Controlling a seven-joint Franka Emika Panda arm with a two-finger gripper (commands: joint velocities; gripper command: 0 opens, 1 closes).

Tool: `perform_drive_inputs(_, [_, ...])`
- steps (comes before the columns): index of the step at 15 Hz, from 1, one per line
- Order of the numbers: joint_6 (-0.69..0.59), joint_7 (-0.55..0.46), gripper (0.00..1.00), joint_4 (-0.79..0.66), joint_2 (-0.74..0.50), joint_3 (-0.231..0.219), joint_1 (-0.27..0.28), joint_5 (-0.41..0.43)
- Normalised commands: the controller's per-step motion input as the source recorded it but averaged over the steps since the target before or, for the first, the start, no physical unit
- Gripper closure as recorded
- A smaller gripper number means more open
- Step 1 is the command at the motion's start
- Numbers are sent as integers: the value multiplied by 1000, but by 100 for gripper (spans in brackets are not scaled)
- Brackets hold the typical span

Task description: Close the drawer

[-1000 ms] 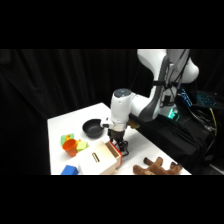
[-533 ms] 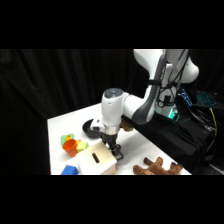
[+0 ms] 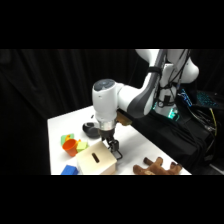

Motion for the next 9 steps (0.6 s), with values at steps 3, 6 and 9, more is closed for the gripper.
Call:
perform_drive_inputs(3, [-695,-10,0,102,-461,151,-102,-98])
perform_drive_inputs(6, [-625,-46,0,214,-315,169,-136,-40])
perform_drive_inputs(9, [-508,-99,0,303,-124,148,-163,77])
